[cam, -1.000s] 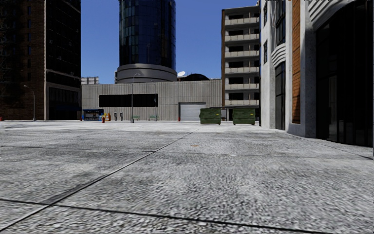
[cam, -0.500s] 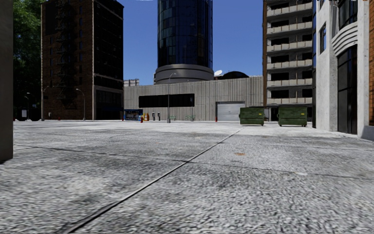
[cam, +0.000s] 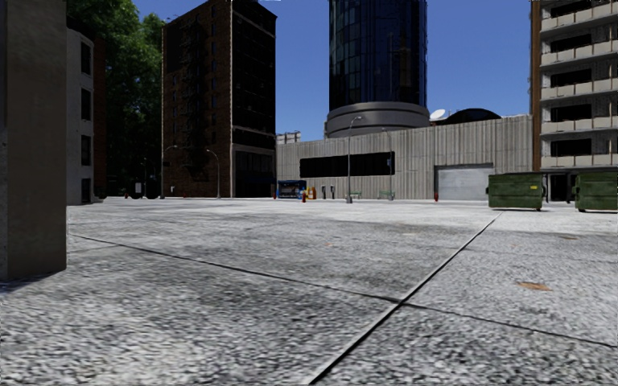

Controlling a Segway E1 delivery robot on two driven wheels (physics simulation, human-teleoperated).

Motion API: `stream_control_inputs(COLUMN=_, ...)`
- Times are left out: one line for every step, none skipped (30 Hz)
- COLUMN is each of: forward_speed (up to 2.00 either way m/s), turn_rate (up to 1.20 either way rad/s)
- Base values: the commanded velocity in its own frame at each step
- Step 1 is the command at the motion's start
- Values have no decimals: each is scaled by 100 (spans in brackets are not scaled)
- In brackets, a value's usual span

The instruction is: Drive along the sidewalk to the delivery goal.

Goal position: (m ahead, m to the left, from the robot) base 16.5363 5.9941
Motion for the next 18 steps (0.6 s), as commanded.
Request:
stream_control_inputs(forward_speed=200, turn_rate=51)
stream_control_inputs(forward_speed=200, turn_rate=0)
stream_control_inputs(forward_speed=200, turn_rate=0)
stream_control_inputs(forward_speed=200, turn_rate=0)
stream_control_inputs(forward_speed=200, turn_rate=0)
stream_control_inputs(forward_speed=200, turn_rate=0)
stream_control_inputs(forward_speed=200, turn_rate=0)
stream_control_inputs(forward_speed=200, turn_rate=0)
stream_control_inputs(forward_speed=200, turn_rate=0)
stream_control_inputs(forward_speed=200, turn_rate=0)
stream_control_inputs(forward_speed=200, turn_rate=0)
stream_control_inputs(forward_speed=200, turn_rate=0)
stream_control_inputs(forward_speed=200, turn_rate=0)
stream_control_inputs(forward_speed=200, turn_rate=0)
stream_control_inputs(forward_speed=200, turn_rate=0)
stream_control_inputs(forward_speed=200, turn_rate=0)
stream_control_inputs(forward_speed=200, turn_rate=13)
stream_control_inputs(forward_speed=200, turn_rate=20)
